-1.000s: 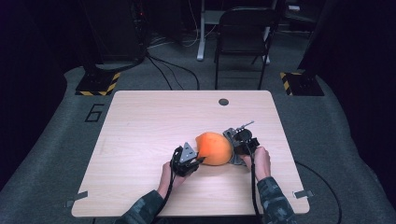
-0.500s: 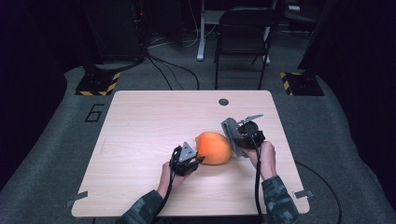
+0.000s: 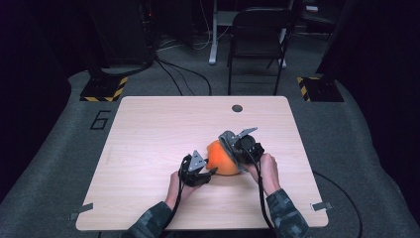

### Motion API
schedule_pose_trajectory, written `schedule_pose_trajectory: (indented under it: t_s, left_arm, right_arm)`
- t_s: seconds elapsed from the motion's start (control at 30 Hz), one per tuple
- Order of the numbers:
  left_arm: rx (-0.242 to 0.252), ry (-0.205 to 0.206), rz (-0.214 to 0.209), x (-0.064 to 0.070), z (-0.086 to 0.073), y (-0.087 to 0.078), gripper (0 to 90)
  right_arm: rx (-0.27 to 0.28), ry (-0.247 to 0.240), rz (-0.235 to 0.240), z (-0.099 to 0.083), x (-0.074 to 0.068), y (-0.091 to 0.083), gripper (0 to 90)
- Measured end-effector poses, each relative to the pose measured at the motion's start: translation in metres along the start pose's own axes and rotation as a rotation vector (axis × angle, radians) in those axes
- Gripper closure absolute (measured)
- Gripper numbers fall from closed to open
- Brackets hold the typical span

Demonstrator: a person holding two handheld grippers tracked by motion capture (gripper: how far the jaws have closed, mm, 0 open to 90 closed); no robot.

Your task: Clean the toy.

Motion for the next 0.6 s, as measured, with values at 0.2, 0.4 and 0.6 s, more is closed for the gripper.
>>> schedule_pose_trajectory:
  t_s: [0.2,0.4,0.6]
  left_arm:
    - [-0.018,0.002,0.005,-0.003,-0.005,0.004,37.2]
    - [0.009,0.047,0.029,-0.002,-0.002,0.007,34.6]
    - [0.039,0.097,0.051,0.001,-0.001,0.013,47.9]
  right_arm:
    - [0.003,0.018,0.013,-0.001,0.002,0.002,75.9]
    - [0.000,0.026,0.021,-0.003,0.007,0.004,75.9]
    - [0.007,0.024,0.013,-0.002,0.007,0.005,75.9]
Point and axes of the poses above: each handheld gripper's, and its own axes: y roughly forward along the jaws, z roughly out of its top, x roughly to its right, the point moved 7 cm from there along y, roughly forward along the jaws, and after that the axes turned 12 degrees about -y, right-handed, at the moved point
